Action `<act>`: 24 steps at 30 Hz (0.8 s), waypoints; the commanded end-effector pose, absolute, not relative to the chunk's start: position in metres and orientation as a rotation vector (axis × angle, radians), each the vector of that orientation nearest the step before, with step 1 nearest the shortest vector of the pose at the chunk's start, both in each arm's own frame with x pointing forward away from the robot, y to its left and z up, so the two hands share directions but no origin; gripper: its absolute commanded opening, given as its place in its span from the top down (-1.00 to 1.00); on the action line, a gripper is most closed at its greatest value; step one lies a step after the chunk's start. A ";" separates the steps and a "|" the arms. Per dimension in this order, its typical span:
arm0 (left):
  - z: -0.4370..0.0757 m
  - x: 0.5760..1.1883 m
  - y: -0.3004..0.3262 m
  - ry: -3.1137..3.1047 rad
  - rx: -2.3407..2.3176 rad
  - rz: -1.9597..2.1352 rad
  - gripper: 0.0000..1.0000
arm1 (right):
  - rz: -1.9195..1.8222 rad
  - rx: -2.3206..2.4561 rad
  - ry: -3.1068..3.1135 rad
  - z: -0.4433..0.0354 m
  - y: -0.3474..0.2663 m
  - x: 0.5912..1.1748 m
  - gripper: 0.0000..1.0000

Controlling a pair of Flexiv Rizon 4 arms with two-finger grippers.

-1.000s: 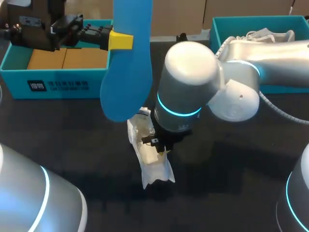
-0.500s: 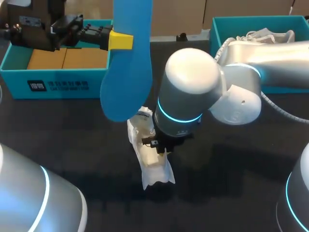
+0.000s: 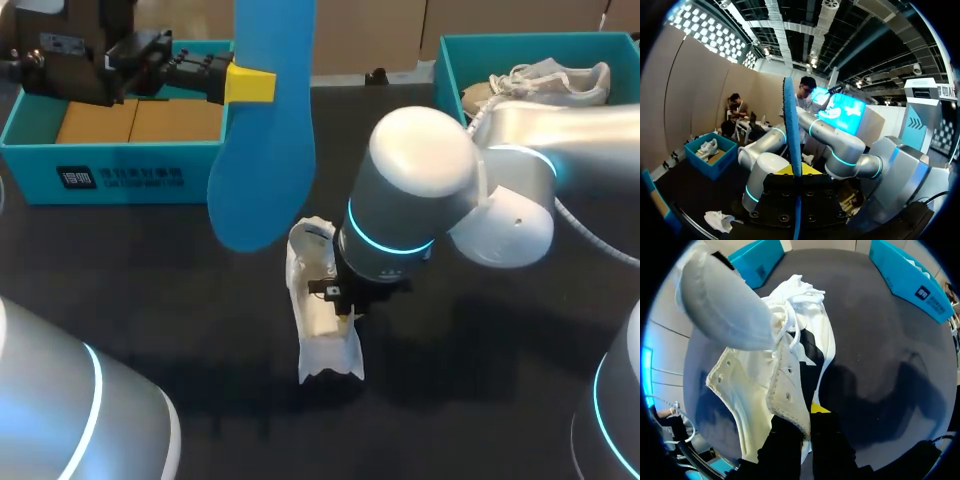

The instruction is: Take the shoe out of the shoebox, open the shoe tongue, remove and reinsert the insole, then place the shoe into the shoebox

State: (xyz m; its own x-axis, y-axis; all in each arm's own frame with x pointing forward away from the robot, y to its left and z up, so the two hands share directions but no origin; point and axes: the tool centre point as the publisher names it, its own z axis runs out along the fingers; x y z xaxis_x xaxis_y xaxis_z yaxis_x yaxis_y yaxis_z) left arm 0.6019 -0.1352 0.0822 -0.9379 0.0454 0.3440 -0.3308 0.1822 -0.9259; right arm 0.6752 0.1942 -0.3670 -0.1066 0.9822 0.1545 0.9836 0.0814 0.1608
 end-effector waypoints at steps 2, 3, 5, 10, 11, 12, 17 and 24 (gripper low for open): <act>0.083 0.603 -0.136 -2.171 0.270 1.813 1.00 | -0.379 -2.037 -2.283 -0.383 0.188 0.681 1.00; 0.083 0.603 -0.136 -2.171 0.270 1.813 1.00 | -0.379 -2.030 -2.282 -0.385 0.188 0.682 1.00; 0.083 0.603 -0.136 -2.171 0.270 1.813 1.00 | -0.386 -2.021 -2.273 -0.388 0.187 0.682 1.00; 0.083 0.603 -0.136 -2.171 0.270 1.813 1.00 | -0.396 -1.990 -2.266 -0.394 0.187 0.682 1.00; 0.083 0.603 -0.136 -2.171 0.270 1.813 1.00 | -0.396 -1.986 -2.266 -0.396 0.187 0.682 1.00; 0.083 0.603 -0.136 -2.171 0.270 1.813 1.00 | -0.392 -1.983 -2.264 -0.397 0.187 0.683 1.00; 0.083 0.603 -0.136 -2.171 0.270 1.813 1.00 | -0.410 -1.991 -2.242 -0.399 0.186 0.681 -1.00; 0.083 0.603 -0.136 -2.171 0.270 1.813 1.00 | -0.464 -1.984 -2.201 -0.376 0.181 0.673 -1.00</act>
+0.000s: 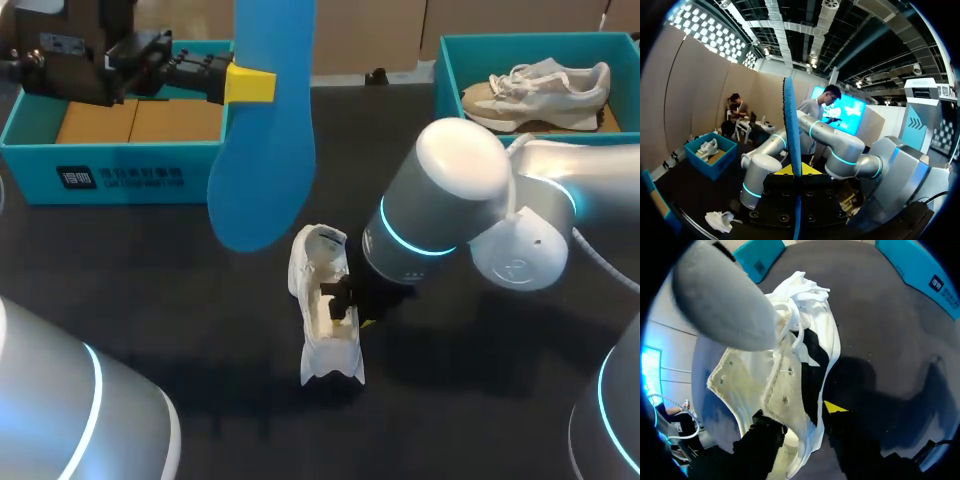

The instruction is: Take the shoe out of the shoebox, open the shoe tongue, remove and reinsert the insole, then place the shoe into the shoebox

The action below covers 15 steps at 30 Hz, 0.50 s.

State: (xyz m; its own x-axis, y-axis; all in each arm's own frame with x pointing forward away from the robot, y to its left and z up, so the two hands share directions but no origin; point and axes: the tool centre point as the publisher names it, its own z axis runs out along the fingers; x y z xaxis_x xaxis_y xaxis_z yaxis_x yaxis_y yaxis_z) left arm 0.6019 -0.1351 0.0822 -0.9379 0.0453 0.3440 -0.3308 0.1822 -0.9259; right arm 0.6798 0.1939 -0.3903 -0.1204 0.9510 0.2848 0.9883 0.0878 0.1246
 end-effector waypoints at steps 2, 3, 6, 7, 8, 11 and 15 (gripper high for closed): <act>0.083 0.603 -0.136 -2.171 0.270 1.813 1.00 | -0.489 -1.969 -2.195 -0.362 0.179 0.669 -1.00; 0.083 0.603 -0.136 -2.171 0.270 1.813 1.00 | -0.493 -1.971 -2.195 -0.357 0.177 0.668 -1.00; 0.083 0.603 -0.136 -2.171 0.270 1.813 1.00 | -0.515 -1.962 -2.199 -0.340 0.174 0.667 -1.00; 0.083 0.603 -0.136 -2.171 0.270 1.813 1.00 | -0.553 -1.928 -2.175 -0.330 0.168 0.669 -1.00; 0.083 0.603 -0.136 -2.171 0.270 1.813 1.00 | -0.570 -1.886 -2.151 -0.323 0.162 0.671 -1.00; 0.083 0.603 -0.136 -2.171 0.270 1.813 1.00 | -0.570 -1.886 -2.151 -0.323 0.162 0.671 -1.00; 0.083 0.603 -0.136 -2.171 0.270 1.813 1.00 | -0.570 -1.886 -2.151 -0.323 0.162 0.671 -1.00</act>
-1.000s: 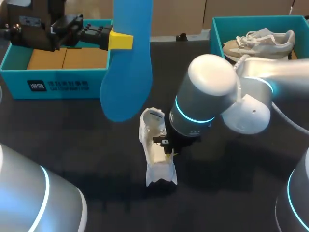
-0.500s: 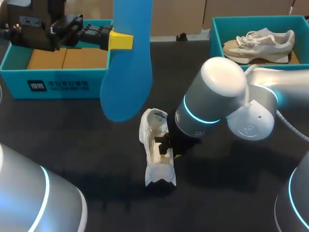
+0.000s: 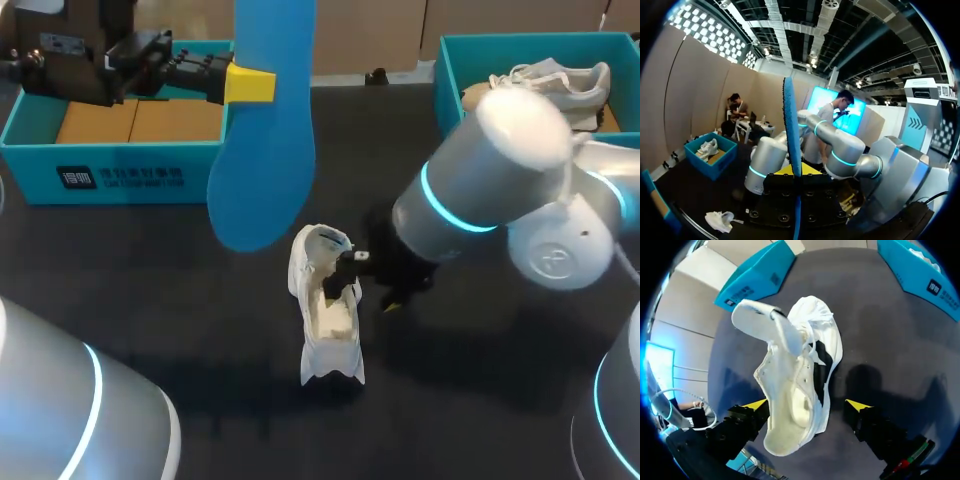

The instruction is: Take the shoe out of the shoebox, open the shoe tongue, remove and reinsert the insole, then place the shoe into the shoebox

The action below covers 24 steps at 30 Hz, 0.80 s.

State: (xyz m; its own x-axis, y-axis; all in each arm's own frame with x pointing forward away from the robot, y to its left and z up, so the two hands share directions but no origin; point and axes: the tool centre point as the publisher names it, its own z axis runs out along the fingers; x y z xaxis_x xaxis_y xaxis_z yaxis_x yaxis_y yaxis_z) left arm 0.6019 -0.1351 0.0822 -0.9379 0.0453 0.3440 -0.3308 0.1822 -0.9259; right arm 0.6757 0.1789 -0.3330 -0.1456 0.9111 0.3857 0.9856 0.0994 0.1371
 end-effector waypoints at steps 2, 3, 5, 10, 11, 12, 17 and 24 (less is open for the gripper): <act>0.083 0.603 -0.136 -2.171 0.270 1.813 1.00 | -0.570 -1.886 -2.151 -0.323 0.162 0.671 -1.00; 0.083 0.603 -0.136 -2.171 0.270 1.813 1.00 | -0.570 -1.886 -2.151 -0.323 0.162 0.671 -1.00; 0.083 0.603 -0.136 -2.171 0.270 1.813 1.00 | -0.570 -1.886 -2.151 -0.323 0.162 0.671 -1.00; 0.083 0.603 -0.136 -2.171 0.270 1.813 1.00 | -0.714 -1.760 -2.016 -0.318 0.169 0.675 -1.00; 0.083 0.603 -0.136 -2.171 0.270 1.813 1.00 | -0.756 -1.748 -2.004 -0.311 0.167 0.675 -1.00; 0.083 0.603 -0.136 -2.171 0.270 1.813 1.00 | -0.788 -1.732 -1.992 -0.302 0.164 0.675 -1.00; 0.083 0.603 -0.136 -2.171 0.270 1.813 1.00 | -0.904 -1.647 -1.980 -0.263 0.151 0.674 -1.00; 0.083 0.603 -0.136 -2.171 0.270 1.813 1.00 | -0.963 -1.552 -1.904 -0.230 0.134 0.680 -1.00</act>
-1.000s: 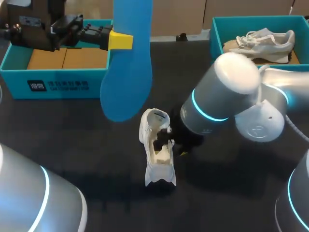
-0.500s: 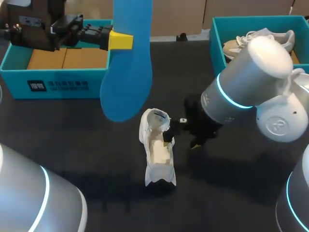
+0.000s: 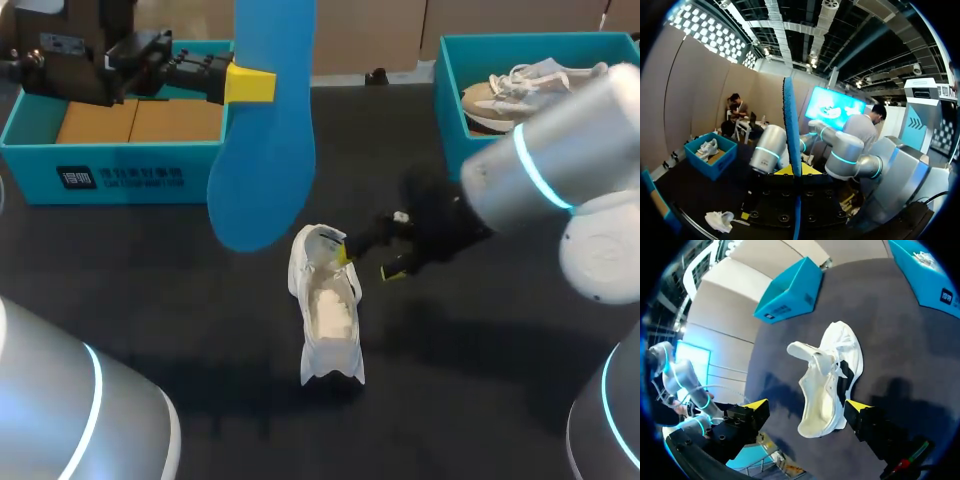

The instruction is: Take the shoe out of the shoebox, open the shoe tongue, remove and reinsert the insole, then place the shoe into the shoebox

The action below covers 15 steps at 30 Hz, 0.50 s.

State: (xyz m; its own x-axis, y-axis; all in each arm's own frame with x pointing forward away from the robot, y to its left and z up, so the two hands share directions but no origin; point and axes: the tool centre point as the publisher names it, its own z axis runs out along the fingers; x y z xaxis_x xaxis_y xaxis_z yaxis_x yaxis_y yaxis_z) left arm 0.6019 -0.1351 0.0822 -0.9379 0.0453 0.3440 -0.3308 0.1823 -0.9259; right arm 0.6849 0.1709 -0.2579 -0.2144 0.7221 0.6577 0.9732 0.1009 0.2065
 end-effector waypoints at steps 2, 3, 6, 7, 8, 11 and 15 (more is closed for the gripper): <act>0.083 0.603 -0.136 -2.171 0.270 1.813 1.00 | -0.971 -1.519 -1.836 -0.226 0.127 0.685 -1.00; 0.083 0.603 -0.136 -2.171 0.270 1.813 1.00 | -0.971 -1.519 -1.836 -0.226 0.127 0.685 -1.00; 0.083 0.603 -0.136 -2.171 0.270 1.813 1.00 | -0.971 -1.519 -1.836 -0.226 0.127 0.685 -1.00; 0.083 0.603 -0.136 -2.171 0.270 1.813 1.00 | -0.971 -1.519 -1.836 -0.226 0.127 0.685 -1.00; 0.083 0.603 -0.136 -2.171 0.270 1.813 1.00 | -0.971 -1.519 -1.836 -0.226 0.127 0.685 -1.00; 0.083 0.603 -0.136 -2.171 0.270 1.813 1.00 | -0.971 -1.519 -1.836 -0.226 0.127 0.685 -1.00; 0.083 0.603 -0.136 -2.171 0.270 1.813 1.00 | -0.976 -1.506 -1.829 -0.225 0.129 0.686 -1.00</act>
